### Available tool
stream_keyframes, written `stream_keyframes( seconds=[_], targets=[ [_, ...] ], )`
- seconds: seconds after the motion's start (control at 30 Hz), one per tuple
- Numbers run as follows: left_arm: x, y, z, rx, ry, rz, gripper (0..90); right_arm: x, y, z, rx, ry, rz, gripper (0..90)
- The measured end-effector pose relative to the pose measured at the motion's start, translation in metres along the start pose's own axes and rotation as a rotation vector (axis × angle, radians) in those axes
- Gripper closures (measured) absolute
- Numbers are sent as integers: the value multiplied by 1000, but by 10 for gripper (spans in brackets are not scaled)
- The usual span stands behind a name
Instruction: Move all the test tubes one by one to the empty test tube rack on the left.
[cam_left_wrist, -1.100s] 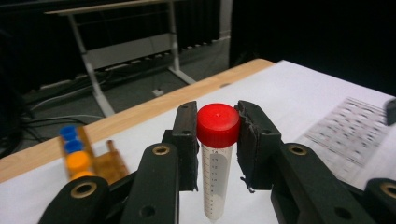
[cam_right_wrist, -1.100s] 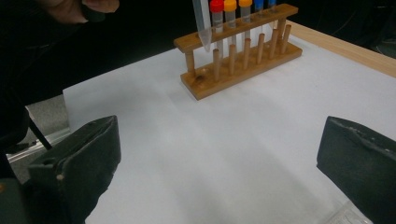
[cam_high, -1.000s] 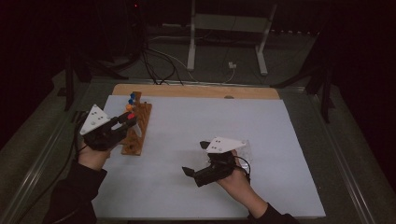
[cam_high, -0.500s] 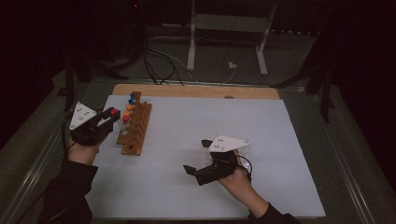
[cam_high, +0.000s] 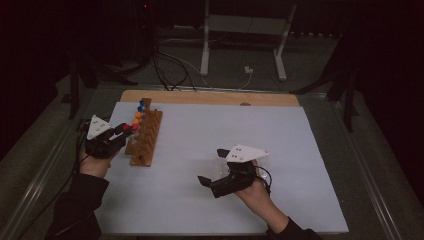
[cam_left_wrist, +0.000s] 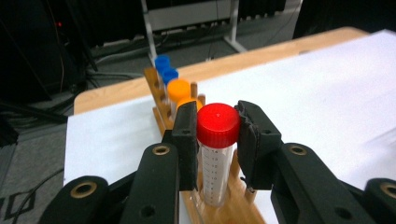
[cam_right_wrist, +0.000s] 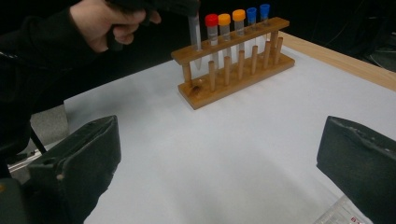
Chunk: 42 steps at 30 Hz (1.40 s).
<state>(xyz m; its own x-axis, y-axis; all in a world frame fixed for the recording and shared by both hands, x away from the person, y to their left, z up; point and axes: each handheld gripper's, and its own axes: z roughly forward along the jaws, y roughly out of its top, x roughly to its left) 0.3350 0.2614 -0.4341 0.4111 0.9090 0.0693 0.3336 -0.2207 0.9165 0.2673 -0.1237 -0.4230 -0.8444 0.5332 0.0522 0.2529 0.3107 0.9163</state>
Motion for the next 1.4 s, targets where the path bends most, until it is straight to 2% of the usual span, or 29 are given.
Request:
stream_keyframes(
  seconds=[0.13,0.33,0.73,0.87,1.0,1.13,1.23,1.3,1.4],
  targets=[
    [-1,-6,6,28,-5,-12,715,-1,0,-1,-1,3,1,0],
    [-2,-13,11,63,-7,-9,715,-1,1,-2,-6,2,3,0],
    [-2,-15,9,66,-5,-14,711,-2,1,-4,-11,1,0,0],
    [-2,-15,9,75,-27,-24,689,-2,2,-5,-12,-2,-2,0],
    [-7,-14,5,81,-69,-22,494,-3,2,-6,-16,-4,-2,0],
    [-12,-9,-3,64,-77,-44,303,-4,3,-8,-19,-12,-5,0],
    [-18,-5,-10,52,-98,-55,154,-6,3,-10,-20,-19,-3,0],
    [-24,-3,-14,44,-113,-49,118,-7,3,-11,-25,-24,0,0],
    [-33,0,-21,22,-168,-26,50,-10,3,-12,-31,-34,0,0]
  ],
)
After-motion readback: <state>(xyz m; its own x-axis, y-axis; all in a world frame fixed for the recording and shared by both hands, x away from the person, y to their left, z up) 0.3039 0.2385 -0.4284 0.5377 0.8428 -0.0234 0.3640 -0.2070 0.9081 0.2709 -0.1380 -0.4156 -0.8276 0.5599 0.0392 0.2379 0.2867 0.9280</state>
